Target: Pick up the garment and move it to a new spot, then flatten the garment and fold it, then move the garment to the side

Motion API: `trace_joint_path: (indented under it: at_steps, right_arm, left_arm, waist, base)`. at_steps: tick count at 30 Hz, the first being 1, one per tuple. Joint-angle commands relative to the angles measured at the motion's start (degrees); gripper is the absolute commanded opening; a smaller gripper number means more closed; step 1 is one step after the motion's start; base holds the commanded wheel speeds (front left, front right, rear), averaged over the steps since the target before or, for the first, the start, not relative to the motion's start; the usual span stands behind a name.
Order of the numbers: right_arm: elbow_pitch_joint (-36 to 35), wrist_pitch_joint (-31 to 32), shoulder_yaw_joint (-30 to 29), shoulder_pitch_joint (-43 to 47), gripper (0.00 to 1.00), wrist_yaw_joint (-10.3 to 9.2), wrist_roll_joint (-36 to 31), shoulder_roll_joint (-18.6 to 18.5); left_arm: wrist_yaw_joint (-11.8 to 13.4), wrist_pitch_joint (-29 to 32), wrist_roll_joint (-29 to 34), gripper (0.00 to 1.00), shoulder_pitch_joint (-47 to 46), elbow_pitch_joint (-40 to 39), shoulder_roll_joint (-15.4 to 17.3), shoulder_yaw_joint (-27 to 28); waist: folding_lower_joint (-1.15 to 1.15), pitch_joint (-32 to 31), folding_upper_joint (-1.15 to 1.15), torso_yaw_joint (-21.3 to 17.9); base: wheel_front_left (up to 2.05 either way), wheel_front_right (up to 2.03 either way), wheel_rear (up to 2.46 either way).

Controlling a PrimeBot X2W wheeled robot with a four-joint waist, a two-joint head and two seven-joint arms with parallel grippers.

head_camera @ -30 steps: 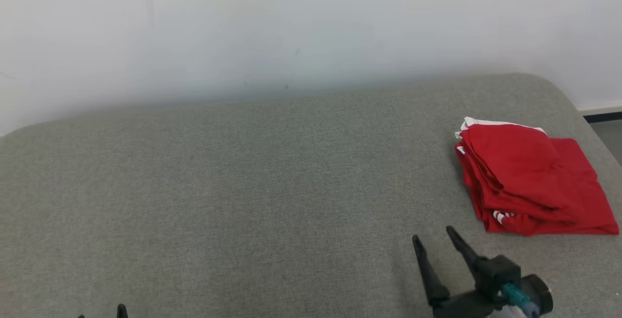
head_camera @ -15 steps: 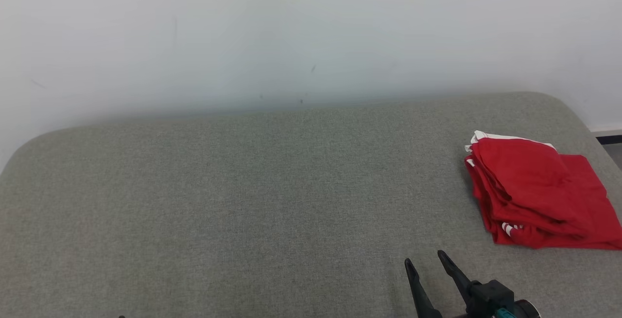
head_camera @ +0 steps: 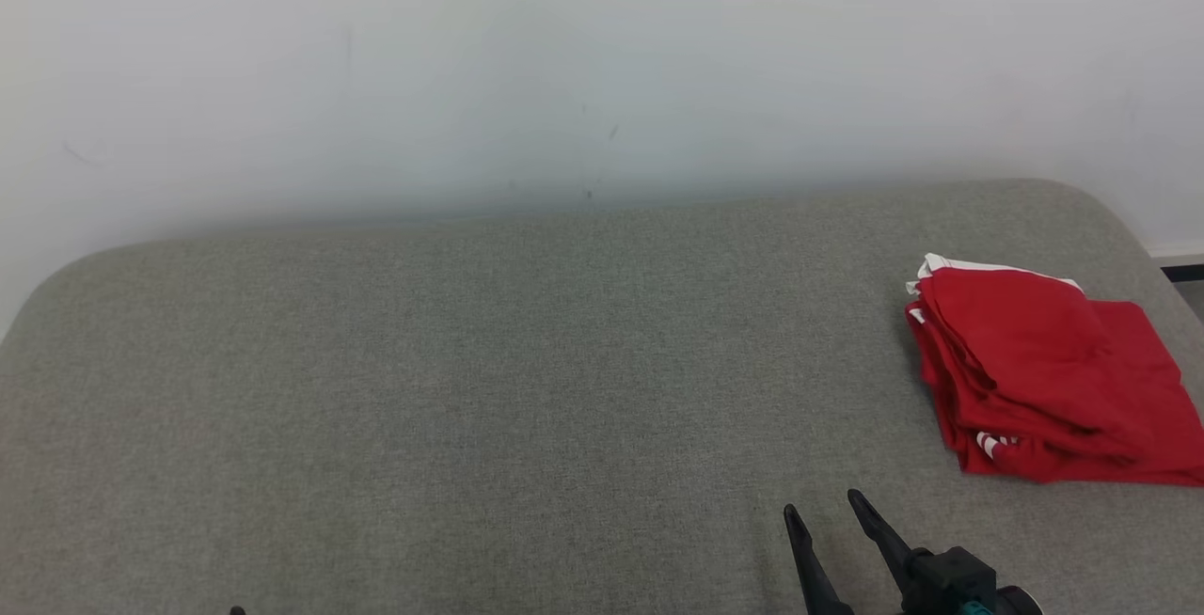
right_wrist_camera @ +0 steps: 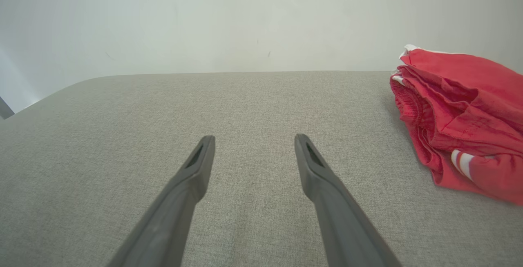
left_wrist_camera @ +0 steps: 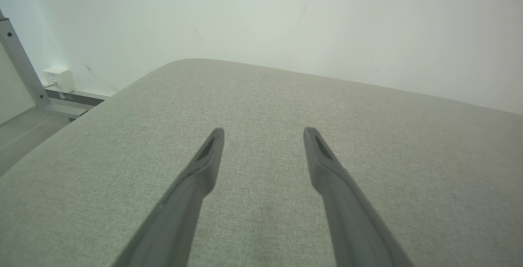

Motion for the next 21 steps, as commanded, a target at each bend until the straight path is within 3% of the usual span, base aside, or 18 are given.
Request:
trace_joint_path:
  at_steps: [1, 21]
  right_arm:
    - [0.1, -0.3, -0.1, 0.5, 1.0, -0.01, 0.5, 0.2]
    - [0.2, -0.4, -0.2, 0.8, 1.0, -0.01, 0.6, 0.5]
  left_arm:
    - [-0.4, -0.1, -0.1, 1.0, 0.3, -0.2, -0.1, 0.0]
    - [-0.7, -0.1, -0.5, 1.0, -0.3, -0.2, -0.1, -0.4]
  waist:
    - [0.0, 0.1, 0.0, -0.1]
    - [0.0, 0.5, 0.0, -0.3]
  base:
    - [0.0, 0.0, 0.0]
    - [0.0, 0.0, 0.0]
